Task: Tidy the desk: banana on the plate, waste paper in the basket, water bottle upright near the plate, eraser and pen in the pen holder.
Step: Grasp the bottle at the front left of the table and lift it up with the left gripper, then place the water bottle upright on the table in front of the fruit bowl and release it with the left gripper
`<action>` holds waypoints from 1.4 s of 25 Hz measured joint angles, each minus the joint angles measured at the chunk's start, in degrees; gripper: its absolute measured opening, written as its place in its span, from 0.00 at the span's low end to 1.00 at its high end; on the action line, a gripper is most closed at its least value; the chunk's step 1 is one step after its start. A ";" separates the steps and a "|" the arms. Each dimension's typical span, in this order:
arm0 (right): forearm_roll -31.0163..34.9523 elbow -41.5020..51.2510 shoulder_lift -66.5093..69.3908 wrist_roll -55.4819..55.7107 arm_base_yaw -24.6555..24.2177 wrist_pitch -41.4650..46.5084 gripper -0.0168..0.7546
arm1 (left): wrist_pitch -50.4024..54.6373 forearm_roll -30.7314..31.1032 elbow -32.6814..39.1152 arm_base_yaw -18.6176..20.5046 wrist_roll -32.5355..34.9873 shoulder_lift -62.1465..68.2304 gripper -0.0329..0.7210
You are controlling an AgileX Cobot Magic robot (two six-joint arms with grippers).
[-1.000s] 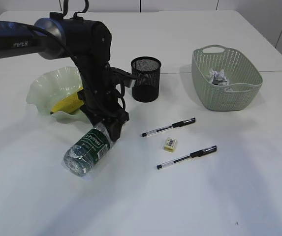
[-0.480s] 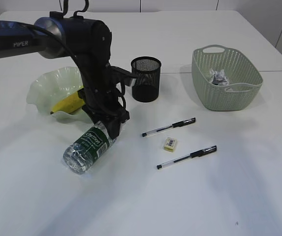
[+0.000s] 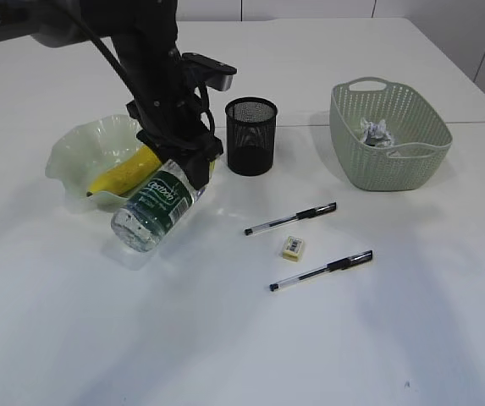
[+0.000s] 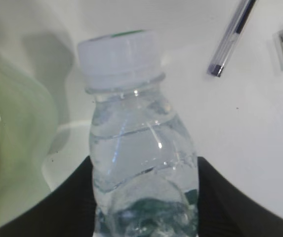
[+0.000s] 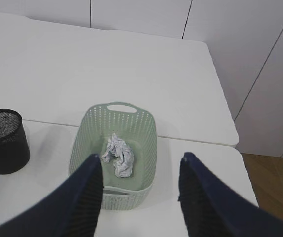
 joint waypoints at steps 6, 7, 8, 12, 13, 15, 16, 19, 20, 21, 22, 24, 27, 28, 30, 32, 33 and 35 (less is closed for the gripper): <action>0.00 0.00 0.00 0.00 0.00 -0.03 0.51 | 0.46 0.00 -0.10 0.00 -0.53 -3.79 0.54; 0.00 0.00 0.00 0.00 0.00 -0.13 0.51 | 0.48 0.00 -0.10 0.00 -0.62 -4.78 0.54; 0.00 0.00 0.00 0.00 0.00 -0.13 0.51 | 0.59 0.00 -0.10 0.00 -0.75 -5.82 0.54; 0.00 0.00 0.00 0.00 0.00 -0.25 0.51 | 1.37 0.00 -0.10 0.00 -0.87 -9.91 0.54; 0.00 0.00 0.00 0.00 0.00 -0.25 0.51 | 1.44 0.00 -0.10 0.00 -0.98 -11.00 0.54; 0.00 0.00 0.00 0.00 0.00 -0.25 0.51 | 1.63 0.10 -0.10 0.00 -0.98 -13.08 0.54; 0.00 0.00 0.00 0.00 0.00 -0.25 0.51 | 1.73 0.03 -0.10 0.00 -0.98 -13.87 0.54; 0.00 0.00 0.00 0.00 0.00 -0.28 0.51 | 2.01 0.24 -0.10 0.00 -1.01 -16.20 0.54; 0.00 0.00 0.00 0.00 0.00 -0.38 0.51 | 2.14 0.38 -0.10 0.00 -1.01 -16.72 0.54; 0.00 0.00 0.00 0.00 0.00 -0.38 0.51 | 2.27 0.64 -0.10 0.00 -1.01 -17.18 0.54; 0.00 0.00 0.00 0.00 0.00 -0.38 0.51 | 2.40 0.78 -0.10 0.00 -1.01 -17.58 0.53; 0.00 0.00 0.00 0.00 0.00 -0.38 0.51 | 2.50 1.12 -0.10 0.00 -1.01 -18.05 0.53; 0.00 0.00 0.00 0.00 0.00 -0.38 0.51 | 2.52 1.12 -0.10 0.00 -1.01 -18.08 0.53; 0.00 0.00 0.00 0.00 0.00 -0.38 0.51 | 2.52 1.12 -0.10 0.00 -1.01 -18.08 0.53; 0.00 0.00 0.00 0.00 0.00 -0.38 0.51 | 2.62 1.12 -0.10 0.00 -1.11 -18.08 0.53; 0.00 0.00 0.00 0.00 0.00 -0.38 0.51 | 2.62 1.24 -0.10 0.00 -1.11 -18.17 0.53; 0.00 0.00 0.00 0.00 0.00 -0.38 0.51 | 2.62 1.36 -0.10 0.00 -1.11 -18.31 0.53; 0.00 0.00 0.00 0.00 0.00 -0.38 0.51 | 2.62 1.44 -0.10 0.00 -1.25 -18.73 0.53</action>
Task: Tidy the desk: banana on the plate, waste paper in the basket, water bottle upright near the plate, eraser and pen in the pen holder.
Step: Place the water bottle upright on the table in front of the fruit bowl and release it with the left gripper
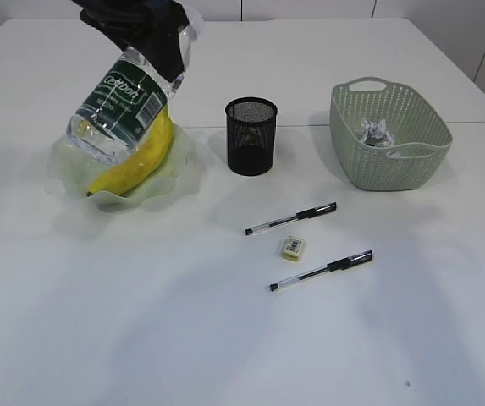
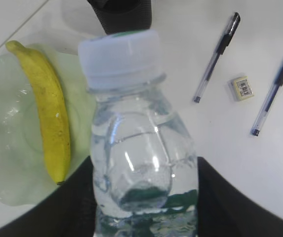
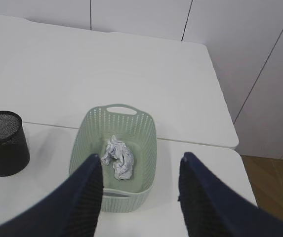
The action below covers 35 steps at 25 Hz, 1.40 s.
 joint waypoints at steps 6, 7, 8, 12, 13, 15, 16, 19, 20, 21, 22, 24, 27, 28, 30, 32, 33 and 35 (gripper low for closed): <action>0.00 0.00 0.00 0.00 0.00 0.00 0.51 | 0.20 0.60 0.00 0.00 -2.23 -2.65 0.53; 0.00 0.00 0.00 0.00 0.00 0.00 0.51 | 0.20 0.83 0.00 0.00 -2.53 -3.35 0.53; 0.00 0.00 0.00 0.00 0.00 0.00 0.51 | 0.23 0.96 0.00 0.00 -2.83 -4.15 0.53; 0.00 0.00 0.00 0.00 0.00 0.00 0.51 | 0.01 1.33 0.00 0.00 -3.42 -7.89 0.53; 0.00 0.00 0.00 0.00 0.00 0.00 0.51 | -0.31 1.32 0.00 0.00 -3.67 -8.98 0.53; 0.00 0.00 0.00 0.00 0.00 0.00 0.51 | -1.20 1.32 0.00 0.00 -3.94 -11.10 0.53; 0.00 0.00 0.00 0.00 0.00 0.00 0.51 | -1.51 1.32 0.00 0.00 -4.06 -12.28 0.53; 0.00 0.00 0.00 0.00 0.00 -0.12 0.51 | -2.39 1.48 0.00 0.00 -4.31 -15.50 0.53; 0.00 0.00 0.00 0.00 0.00 -0.38 0.51 | -2.67 1.70 0.00 0.00 -4.56 -16.57 0.53; 0.00 0.00 0.00 0.00 0.00 -0.51 0.51 | -2.78 2.00 0.00 0.00 -4.70 -17.47 0.53; 0.00 0.00 0.00 0.00 0.00 -0.61 0.51 | -2.76 2.42 0.00 0.00 -4.99 -18.56 0.53; 0.00 0.00 0.00 0.00 0.00 -0.89 0.51 | -2.76 3.58 0.00 0.00 -5.74 -20.70 0.53; 0.00 0.00 0.00 0.00 0.00 -1.12 0.51 | -2.76 5.12 0.00 0.00 -6.33 -23.77 0.53; 0.00 0.00 0.00 0.00 0.00 -1.15 0.51 | -2.76 5.56 0.00 0.00 -6.61 -24.66 0.53; 0.00 0.00 0.00 0.00 0.00 -1.27 0.51 | -2.76 6.08 0.00 0.00 -7.14 -26.78 0.53; 0.00 0.00 0.00 0.00 0.00 -1.27 0.51 | -2.76 6.45 0.00 0.00 -7.36 -28.76 0.53; 0.00 0.00 0.00 0.00 0.00 -1.27 0.51 | -2.76 6.61 0.00 0.00 -7.36 -29.83 0.53; 0.00 0.00 0.00 0.00 0.00 -1.37 0.51 | -2.76 7.37 0.00 0.00 -7.48 -31.92 0.53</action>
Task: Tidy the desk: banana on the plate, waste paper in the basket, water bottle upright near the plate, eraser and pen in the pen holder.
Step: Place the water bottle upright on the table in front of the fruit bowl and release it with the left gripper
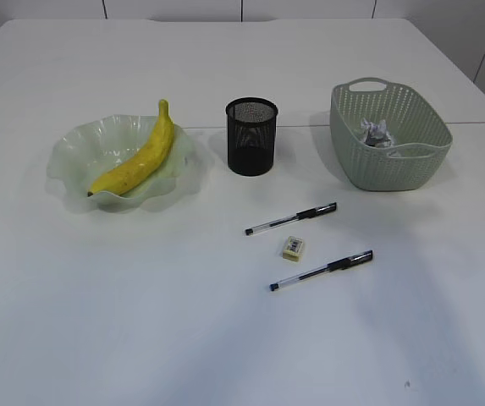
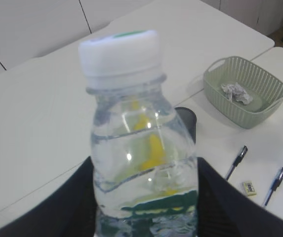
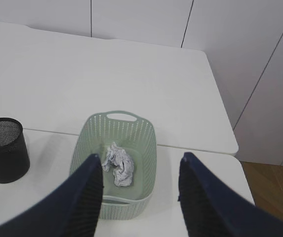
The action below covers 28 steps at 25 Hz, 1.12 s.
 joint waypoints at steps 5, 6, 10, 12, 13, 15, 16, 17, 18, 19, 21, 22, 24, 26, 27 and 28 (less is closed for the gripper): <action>0.00 0.00 0.00 0.00 0.00 0.02 0.51 | -0.42 2.65 0.00 0.00 -0.49 -4.42 0.53; 0.00 0.00 0.00 0.00 0.00 0.02 0.51 | -0.42 3.07 0.00 0.00 -0.59 -5.24 0.53; 0.00 0.00 0.00 0.00 0.00 0.02 0.51 | -0.42 3.56 0.00 0.00 -1.37 -8.00 0.53; 0.00 0.00 0.00 0.00 0.00 0.02 0.51 | -0.42 3.56 0.00 0.00 -2.08 -9.25 0.53; 0.00 0.00 0.00 0.00 0.00 0.02 0.51 | -0.42 3.60 0.00 0.00 -2.51 -9.97 0.53; 0.00 0.00 0.00 0.00 0.00 0.02 0.51 | -0.80 3.69 0.00 0.00 -2.89 -11.41 0.53; 0.00 0.00 0.00 0.00 0.00 0.02 0.51 | -1.09 3.69 0.00 0.00 -2.89 -12.24 0.53; 0.00 0.00 0.00 0.00 0.00 0.02 0.51 | -1.37 3.69 0.00 0.00 -3.00 -13.09 0.53; 0.00 0.00 0.00 0.00 0.00 0.02 0.51 | -1.51 3.69 0.00 0.00 -3.00 -13.93 0.53; 0.00 0.00 0.00 0.00 0.00 0.02 0.51 | -1.50 3.84 0.00 0.00 -3.00 -14.61 0.53; 0.00 0.00 0.00 0.00 0.00 -0.13 0.51 | -1.61 4.22 0.00 0.00 -3.10 -16.15 0.53; 0.00 0.00 0.00 0.00 0.00 -0.25 0.51 | -1.80 4.63 0.44 0.00 -3.09 -17.03 0.53; 0.00 0.00 0.00 0.00 0.00 -0.37 0.51 | -2.98 5.57 2.25 0.00 -3.09 -18.99 0.53; 0.00 0.00 0.00 0.00 0.00 -0.47 0.51 | -4.72 6.27 5.77 0.00 -3.09 -21.47 0.53; 0.00 0.00 0.00 0.00 0.00 -0.55 0.51 | -5.98 6.52 7.95 0.00 -3.09 -22.97 0.53; 0.00 0.00 0.00 0.00 0.00 -0.55 0.51 | -7.57 6.49 9.98 0.00 -3.09 -24.54 0.53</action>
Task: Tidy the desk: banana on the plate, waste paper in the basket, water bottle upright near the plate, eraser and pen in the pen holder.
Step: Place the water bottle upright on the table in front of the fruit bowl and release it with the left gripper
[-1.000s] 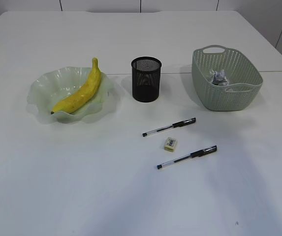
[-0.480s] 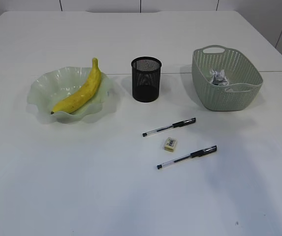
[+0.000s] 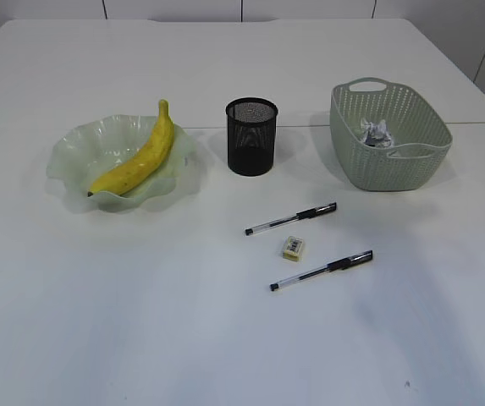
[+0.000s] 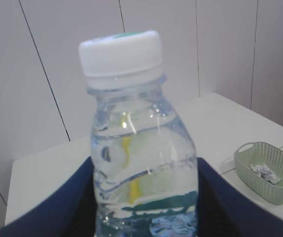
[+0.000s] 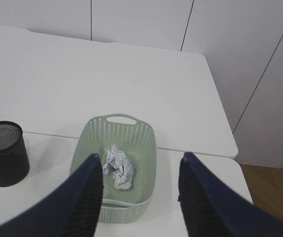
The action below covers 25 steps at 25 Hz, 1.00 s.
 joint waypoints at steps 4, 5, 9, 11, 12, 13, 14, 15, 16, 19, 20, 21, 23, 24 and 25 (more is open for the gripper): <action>0.00 0.00 0.00 0.00 0.00 0.00 0.51 | -6.71 0.00 10.17 0.00 -0.39 -6.30 0.53; 0.00 0.00 0.00 0.00 0.00 -0.05 0.51 | -8.65 0.00 12.81 0.00 -0.64 -7.85 0.53; 0.00 0.00 0.00 0.00 0.00 -0.14 0.51 | -13.26 0.00 21.57 0.00 -2.36 -12.04 0.53; 0.00 0.00 0.00 0.00 0.00 -0.14 0.51 | -14.48 0.00 25.37 0.00 -3.45 -13.43 0.53; 0.00 0.00 0.00 0.00 0.00 -0.14 0.51 | -15.35 0.00 27.46 0.00 -3.90 -14.03 0.53; 0.00 0.00 0.00 0.00 0.00 -0.14 0.51 | -16.51 0.00 29.59 0.00 -4.34 -14.53 0.53; 0.00 0.00 0.00 0.00 0.00 -0.14 0.51 | -17.96 0.00 31.38 0.00 -4.72 -15.21 0.53; 0.00 0.00 0.00 0.00 0.00 -0.14 0.51 | -19.31 0.00 33.52 0.00 -4.85 -15.90 0.53; 0.00 0.00 0.00 0.00 0.00 -0.14 0.51 | -21.14 0.00 35.72 0.00 -4.94 -16.71 0.53; 0.00 0.00 0.00 0.00 0.00 -0.14 0.51 | -26.80 0.00 41.85 0.00 -5.09 -19.11 0.53; 0.00 0.00 0.00 0.00 0.00 -0.14 0.51 | -28.67 0.00 43.61 0.00 -5.09 -19.72 0.53; 0.00 0.00 0.00 0.00 0.00 -0.14 0.51 | -30.27 0.00 45.64 0.00 -5.22 -20.35 0.53; 0.00 0.00 0.00 0.00 0.00 -0.14 0.51 | -32.32 0.00 49.51 0.00 -5.35 -21.07 0.53; 0.00 0.00 0.00 0.00 0.00 -0.14 0.51 | -33.38 0.00 51.15 0.00 -5.39 -21.35 0.53; 0.00 0.00 0.00 0.00 0.00 -0.14 0.51 | -34.13 0.00 53.03 0.00 -5.50 -21.60 0.53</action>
